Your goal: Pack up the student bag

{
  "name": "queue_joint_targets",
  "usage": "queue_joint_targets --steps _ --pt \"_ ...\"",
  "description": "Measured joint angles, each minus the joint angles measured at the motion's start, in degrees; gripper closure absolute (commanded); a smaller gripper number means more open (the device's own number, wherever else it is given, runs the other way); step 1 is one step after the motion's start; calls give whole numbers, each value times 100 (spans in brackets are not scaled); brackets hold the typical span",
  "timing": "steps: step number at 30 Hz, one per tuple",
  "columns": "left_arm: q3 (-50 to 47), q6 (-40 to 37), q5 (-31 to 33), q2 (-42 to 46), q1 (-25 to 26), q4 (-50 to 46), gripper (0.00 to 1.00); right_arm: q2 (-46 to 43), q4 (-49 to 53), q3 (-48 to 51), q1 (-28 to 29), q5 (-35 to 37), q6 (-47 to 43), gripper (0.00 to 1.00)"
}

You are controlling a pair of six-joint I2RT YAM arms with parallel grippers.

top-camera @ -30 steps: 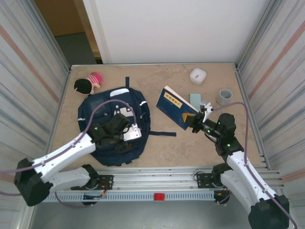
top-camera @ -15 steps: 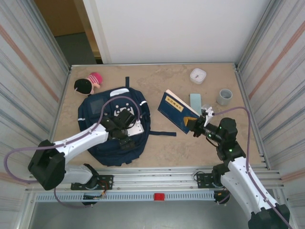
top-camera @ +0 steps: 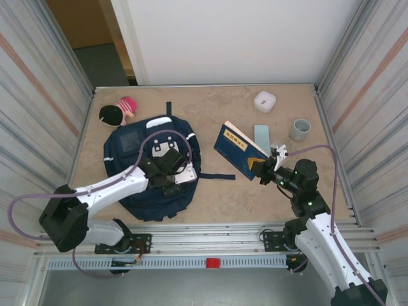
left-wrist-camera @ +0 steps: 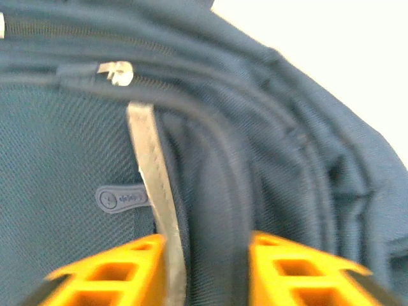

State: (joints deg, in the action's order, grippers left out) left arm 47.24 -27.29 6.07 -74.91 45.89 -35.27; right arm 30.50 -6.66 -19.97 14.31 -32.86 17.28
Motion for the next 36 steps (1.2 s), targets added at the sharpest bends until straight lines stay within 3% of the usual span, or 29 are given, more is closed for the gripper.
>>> queue_joint_targets --steps 1,7,12,18,24,31,36 --pt "0 79 4 87 96 33 100 0 11 0 -31 37 33 100" --pt "415 713 -63 339 337 299 100 15 470 -2 -431 898 938 100" --pt "1099 1027 -216 326 337 476 100 203 1434 -339 -645 1165 1414 100" --pt "1915 1241 -315 140 275 592 100 319 2459 -1108 -645 835 1759 97" --pt "2221 1482 -533 9 -155 723 100 11 3307 -1244 -638 291 2496 100" --pt "2347 1668 -828 -24 -555 855 100 -710 4328 -1241 -7 74 3222 100" --pt "2369 1818 -1084 -114 -586 868 100 -734 3960 -994 719 -105 4000 99"
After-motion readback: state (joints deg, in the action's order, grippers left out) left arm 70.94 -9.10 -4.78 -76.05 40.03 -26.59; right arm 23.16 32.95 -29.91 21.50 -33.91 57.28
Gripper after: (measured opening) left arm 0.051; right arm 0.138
